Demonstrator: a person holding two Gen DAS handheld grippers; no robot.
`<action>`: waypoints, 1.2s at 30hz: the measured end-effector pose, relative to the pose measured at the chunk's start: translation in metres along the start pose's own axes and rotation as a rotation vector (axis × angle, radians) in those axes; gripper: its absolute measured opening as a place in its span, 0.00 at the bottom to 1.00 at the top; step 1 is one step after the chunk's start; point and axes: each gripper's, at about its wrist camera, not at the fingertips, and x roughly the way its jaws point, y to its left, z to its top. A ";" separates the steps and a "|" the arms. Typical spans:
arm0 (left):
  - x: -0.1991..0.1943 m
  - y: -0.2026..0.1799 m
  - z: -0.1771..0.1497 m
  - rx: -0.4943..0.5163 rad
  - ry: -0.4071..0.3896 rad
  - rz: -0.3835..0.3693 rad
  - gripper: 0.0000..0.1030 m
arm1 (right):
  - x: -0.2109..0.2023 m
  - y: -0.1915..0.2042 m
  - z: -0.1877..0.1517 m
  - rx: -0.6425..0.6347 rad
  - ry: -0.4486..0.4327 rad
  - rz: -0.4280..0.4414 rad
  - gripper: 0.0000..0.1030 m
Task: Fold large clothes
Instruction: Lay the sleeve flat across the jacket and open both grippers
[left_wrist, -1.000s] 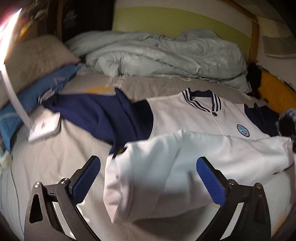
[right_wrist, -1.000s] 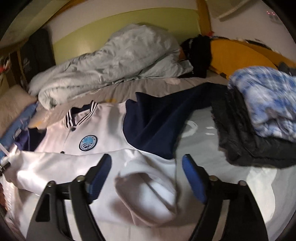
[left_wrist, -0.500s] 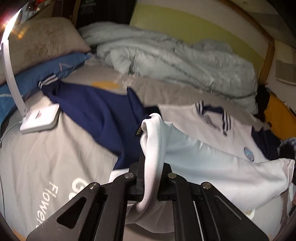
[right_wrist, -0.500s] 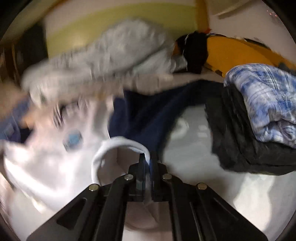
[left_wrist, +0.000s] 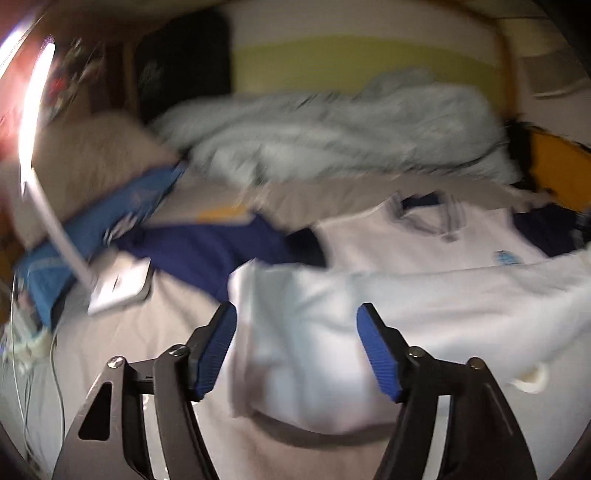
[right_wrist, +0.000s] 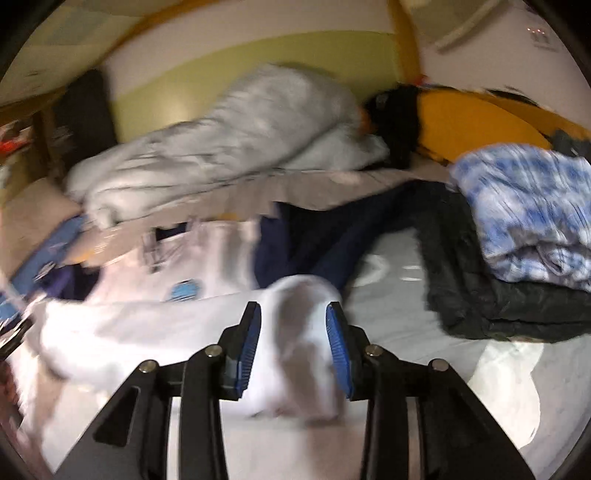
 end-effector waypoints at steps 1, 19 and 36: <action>-0.011 -0.008 -0.001 0.015 -0.021 -0.048 0.68 | -0.002 0.007 -0.002 -0.020 0.017 0.047 0.33; 0.062 -0.084 -0.034 0.055 0.231 -0.189 0.69 | 0.059 0.030 -0.011 -0.009 0.192 0.042 0.13; 0.062 -0.082 -0.041 0.033 0.211 -0.208 0.77 | 0.112 0.058 -0.032 -0.163 0.251 -0.014 0.25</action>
